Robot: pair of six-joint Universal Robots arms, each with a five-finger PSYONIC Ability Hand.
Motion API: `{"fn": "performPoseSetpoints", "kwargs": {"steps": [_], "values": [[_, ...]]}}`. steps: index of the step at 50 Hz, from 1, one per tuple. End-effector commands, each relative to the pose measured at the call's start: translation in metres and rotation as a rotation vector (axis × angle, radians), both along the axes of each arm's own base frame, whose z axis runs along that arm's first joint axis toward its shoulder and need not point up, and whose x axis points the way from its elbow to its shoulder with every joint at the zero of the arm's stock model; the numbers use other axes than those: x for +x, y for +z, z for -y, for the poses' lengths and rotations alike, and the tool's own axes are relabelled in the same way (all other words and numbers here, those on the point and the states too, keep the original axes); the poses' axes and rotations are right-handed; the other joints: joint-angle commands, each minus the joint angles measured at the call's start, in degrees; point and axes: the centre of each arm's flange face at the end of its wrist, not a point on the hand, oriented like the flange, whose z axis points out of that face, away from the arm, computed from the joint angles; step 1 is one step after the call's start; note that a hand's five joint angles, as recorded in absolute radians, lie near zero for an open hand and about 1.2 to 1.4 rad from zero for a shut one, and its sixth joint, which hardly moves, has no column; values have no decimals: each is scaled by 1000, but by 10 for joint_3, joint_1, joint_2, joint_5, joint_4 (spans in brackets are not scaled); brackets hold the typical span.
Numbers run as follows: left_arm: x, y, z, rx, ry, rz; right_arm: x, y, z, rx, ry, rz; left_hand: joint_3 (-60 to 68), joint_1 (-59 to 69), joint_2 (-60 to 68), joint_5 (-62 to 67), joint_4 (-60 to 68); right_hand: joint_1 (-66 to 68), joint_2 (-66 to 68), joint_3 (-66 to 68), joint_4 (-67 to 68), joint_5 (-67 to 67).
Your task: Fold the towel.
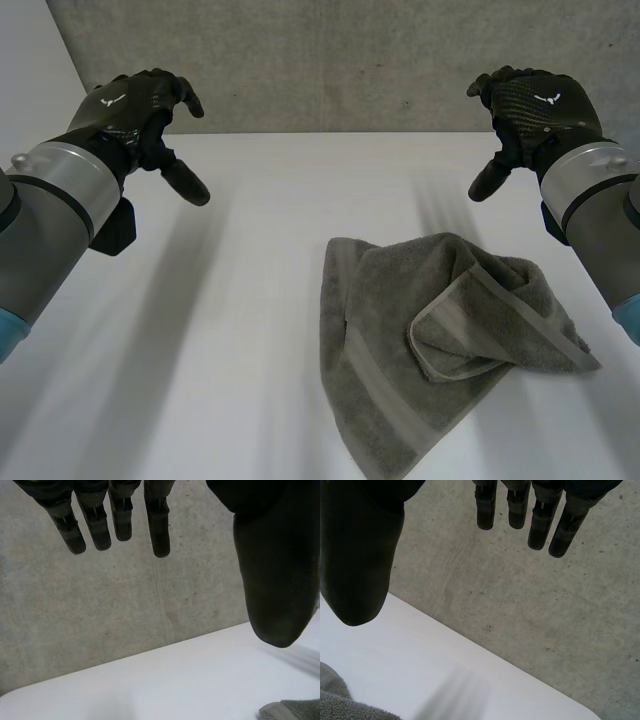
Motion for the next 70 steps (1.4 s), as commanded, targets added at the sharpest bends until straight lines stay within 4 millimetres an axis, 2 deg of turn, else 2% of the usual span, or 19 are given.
{"fn": "performPoseSetpoints", "kwargs": {"steps": [1, 19, 27, 30, 31, 32, 33, 35, 37, 38, 40, 43, 45, 46, 48, 49, 53, 61, 70], "values": [[0, 3, -2, -10, 7, -3, 0, -1, 0, 0, 1, -3, -43, -45, -40, -28, -42, -37, -43, -41, -49, -34], [-1, 3, -3, -8, 1, -9, -14, 3, 10, -10, -57, 3, -43, -45, -40, -28, -42, -37, -43, -41, -49, -34], [-8, -7, -8, 18, -35, 9, -11, 10, 11, -35, -26, -27, -35, -37, -32, -20, -34, -37, -43, -41, -49, -34], [-22, -16, -18, 40, -104, 22, -7, 9, 5, -33, 31, -136, -32, -33, -28, -16, -31, -37, -43, -41, -49, -34], [-30, -23, -23, 59, -148, 32, -7, 9, 5, -33, 32, -137, -30, -32, -27, -15, -29, -37, -43, -41, -49, -34], [-38, -31, -27, 81, -193, 43, -5, 5, 3, -30, 66, -223, -28, -30, -25, -13, -27, -37, -43, -41, -49, -34], [-38, -32, -27, 82, -193, 43, -5, 5, 3, -30, 67, -224, -28, -30, -25, -13, -27, -37, -43, -41, -49, -34], [-45, -40, -30, 107, -237, 53, -5, -3, -3, -35, 121, -381, -27, -28, -23, -11, -25, -37, -43, -41, -49, -34], [-57, -61, -37, 155, -320, 94, -4, -6, -5, -42, 141, -443, -25, -26, -22, -10, -24, -37, -43, -41, -49, -34], [-57, -61, -37, 155, -321, 95, -4, -10, -6, -43, 154, -494, -25, -26, -22, -10, -24, -37, -43, -41, -49, -34], [-70, -84, -49, 187, -409, 169, -4, -16, -4, -40, 162, -528, -20, -21, -17, -5, -19, -37, -43, -41, -49, -34], [-76, -95, -57, 192, -457, 216, -5, -25, -2, -26, 166, -562, -20, -21, -17, -5, -19, -37, -43, -41, -49, -34], [-86, -119, -72, 194, -543, 324, -6, -27, 0, -17, 164, -564, -20, -21, -17, -5, -19, -37, -43, -41, -49, -34], [-86, -119, -72, 194, -544, 325, -8, -30, 3, -6, 159, -564, -20, -21, -17, -5, -19, -37, -43, -41, -49, -34], [-91, -138, -84, 175, -621, 433, -9, -33, 5, 6, 157, -567, -20, -21, -17, -5, -19, -37, -43, -41, -49, -34], [-91, -138, -84, 175, -621, 433, -9, -33, 5, 6, 157, -567, -20, -21, -17, -5, -19, -37, -43, -41, -49, -34], [-92, -160, -102, 145, -729, 558, -8, -39, 7, 18, 164, -569, -11, -13, -8, 4, -10, -37, -43, -41, -49, -34], [-89, -174, -125, 160, -871, 580, -6, -52, 9, 50, 180, -581, -6, -8, -3, 9, -5, -37, -43, -41, -49, -34], [-93, -179, -127, 126, -888, 555, -4, -64, 10, 81, 186, -591, -10, -11, -7, 6, -9, -37, -43, -41, -49, -34]]}}
